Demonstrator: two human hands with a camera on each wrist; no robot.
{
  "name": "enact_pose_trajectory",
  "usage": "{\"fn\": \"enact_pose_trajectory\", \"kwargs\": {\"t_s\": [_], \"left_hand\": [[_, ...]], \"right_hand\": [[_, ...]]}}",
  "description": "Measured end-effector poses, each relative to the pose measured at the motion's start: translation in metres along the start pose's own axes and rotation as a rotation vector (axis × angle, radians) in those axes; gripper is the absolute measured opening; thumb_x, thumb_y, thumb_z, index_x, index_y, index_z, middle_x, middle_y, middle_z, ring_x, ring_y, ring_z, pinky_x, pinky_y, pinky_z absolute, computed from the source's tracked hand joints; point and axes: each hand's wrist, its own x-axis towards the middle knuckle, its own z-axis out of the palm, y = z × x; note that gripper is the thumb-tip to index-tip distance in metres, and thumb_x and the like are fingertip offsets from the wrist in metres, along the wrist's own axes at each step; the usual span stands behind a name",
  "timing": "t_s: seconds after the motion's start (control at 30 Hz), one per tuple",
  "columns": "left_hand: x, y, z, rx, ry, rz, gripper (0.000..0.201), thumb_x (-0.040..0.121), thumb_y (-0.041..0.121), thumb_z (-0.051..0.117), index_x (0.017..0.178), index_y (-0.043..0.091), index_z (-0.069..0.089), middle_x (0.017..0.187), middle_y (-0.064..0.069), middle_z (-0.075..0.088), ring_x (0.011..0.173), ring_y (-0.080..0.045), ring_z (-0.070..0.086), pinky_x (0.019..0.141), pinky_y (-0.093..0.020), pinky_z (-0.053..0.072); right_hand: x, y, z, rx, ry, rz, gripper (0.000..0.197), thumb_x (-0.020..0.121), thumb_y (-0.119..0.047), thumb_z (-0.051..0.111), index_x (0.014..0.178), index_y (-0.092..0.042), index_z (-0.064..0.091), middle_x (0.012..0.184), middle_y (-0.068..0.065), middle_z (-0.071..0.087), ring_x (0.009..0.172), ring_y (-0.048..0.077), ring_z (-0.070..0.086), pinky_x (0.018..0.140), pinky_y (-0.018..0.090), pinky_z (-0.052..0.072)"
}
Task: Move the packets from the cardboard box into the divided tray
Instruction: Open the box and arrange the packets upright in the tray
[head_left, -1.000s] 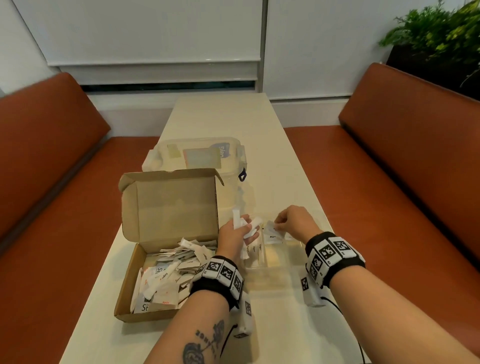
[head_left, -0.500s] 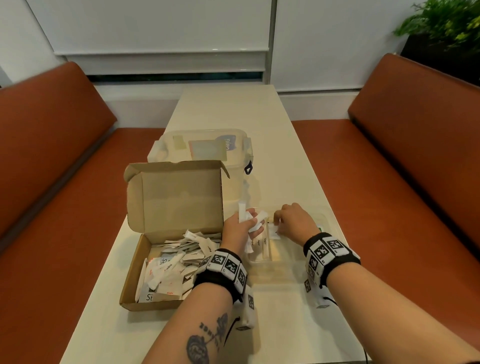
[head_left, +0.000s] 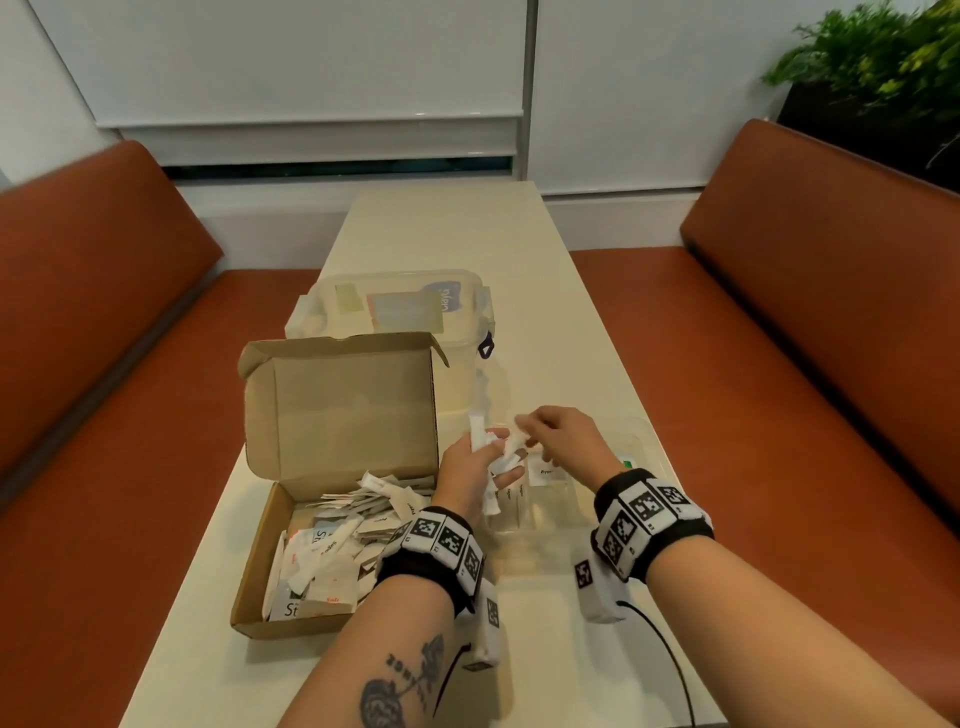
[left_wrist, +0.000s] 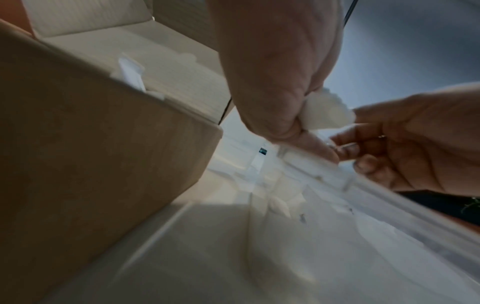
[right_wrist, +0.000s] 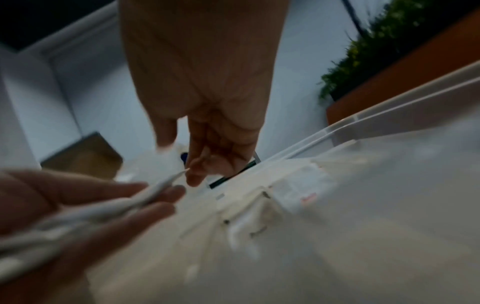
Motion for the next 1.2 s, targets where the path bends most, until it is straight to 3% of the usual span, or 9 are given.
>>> {"fn": "enact_pose_trajectory", "kwargs": {"t_s": [0.13,0.3,0.53,0.7,0.8,0.9,1.03,1.13,1.2], "left_hand": [[-0.003,0.007,0.003,-0.074,0.018,-0.014,0.011,0.096,0.002,0.047,0.102,-0.001,0.056,0.104,-0.022,0.062,0.087,-0.031,0.066,0.063,-0.034,0.061],[-0.005,0.016,0.004,-0.129,0.066,-0.058,0.008,0.097,0.005,0.048,0.095,0.003,0.055,0.091,-0.018,0.059,0.07,-0.027,0.062,0.051,-0.029,0.058],[-0.005,0.023,0.015,-0.046,0.042,-0.015,0.019,0.099,0.024,0.046,0.089,0.009,0.052,0.069,-0.006,0.048,0.039,-0.008,0.04,0.033,-0.016,0.027],[-0.005,0.028,0.017,-0.039,0.101,-0.005,0.025,0.1,0.024,0.042,0.083,0.009,0.052,0.071,-0.004,0.046,0.042,-0.009,0.035,0.034,-0.015,0.021],[-0.008,0.028,0.016,0.024,0.075,0.053,0.024,0.097,0.033,0.051,0.088,0.011,0.055,0.071,0.002,0.054,0.039,-0.006,0.03,0.034,-0.015,0.02],[-0.008,0.028,0.019,0.058,0.058,0.094,0.019,0.088,0.03,0.066,0.094,0.012,0.061,0.06,0.008,0.058,0.039,-0.004,0.025,0.035,-0.015,0.02],[-0.001,0.03,0.023,0.097,0.148,0.178,0.006,0.083,0.014,0.071,0.083,0.017,0.066,0.059,0.004,0.041,0.036,-0.003,0.028,0.036,-0.016,0.025],[0.004,0.033,0.021,0.168,0.178,0.247,0.008,0.081,0.014,0.072,0.08,0.019,0.067,0.055,0.007,0.045,0.037,-0.005,0.031,0.038,-0.017,0.028],[0.006,0.032,0.019,0.27,0.168,0.251,0.007,0.08,0.016,0.073,0.079,0.02,0.069,0.054,0.007,0.047,0.041,-0.008,0.034,0.041,-0.019,0.03]], "right_hand": [[-0.004,-0.012,-0.002,0.183,-0.047,0.017,0.004,0.081,-0.005,0.069,0.083,-0.005,0.066,0.063,0.001,0.06,0.049,0.004,0.054,0.048,0.013,0.044],[-0.005,-0.022,-0.02,0.47,-0.024,0.023,0.002,0.086,-0.001,0.064,0.085,-0.001,0.063,0.071,0.006,0.063,0.056,0.013,0.063,0.06,0.02,0.056],[0.001,-0.027,-0.028,0.477,0.116,-0.019,0.006,0.09,-0.003,0.059,0.088,-0.001,0.063,0.069,0.011,0.062,0.055,0.012,0.059,0.056,0.018,0.053],[0.001,-0.021,-0.033,0.583,0.256,-0.029,0.007,0.093,-0.003,0.055,0.091,-0.001,0.061,0.073,0.012,0.06,0.056,0.012,0.06,0.057,0.019,0.054],[0.001,-0.02,-0.036,0.639,0.281,-0.029,0.008,0.093,-0.003,0.054,0.089,-0.003,0.06,0.074,0.013,0.061,0.056,0.011,0.063,0.059,0.018,0.056],[0.0,-0.016,-0.034,0.666,0.259,-0.016,0.006,0.093,-0.002,0.054,0.09,-0.001,0.059,0.076,0.014,0.063,0.057,0.013,0.065,0.06,0.019,0.057],[-0.003,-0.005,-0.03,0.647,0.16,0.07,0.006,0.091,0.0,0.057,0.086,-0.001,0.061,0.077,0.016,0.063,0.059,0.015,0.065,0.062,0.02,0.057],[-0.005,0.004,-0.03,0.491,0.07,0.123,0.007,0.089,-0.004,0.061,0.093,0.001,0.064,0.088,0.017,0.065,0.069,0.019,0.064,0.067,0.022,0.057],[-0.004,0.004,-0.029,0.365,0.063,0.088,0.013,0.089,-0.013,0.063,0.099,-0.007,0.068,0.093,0.008,0.067,0.08,0.016,0.063,0.072,0.022,0.054]]}}
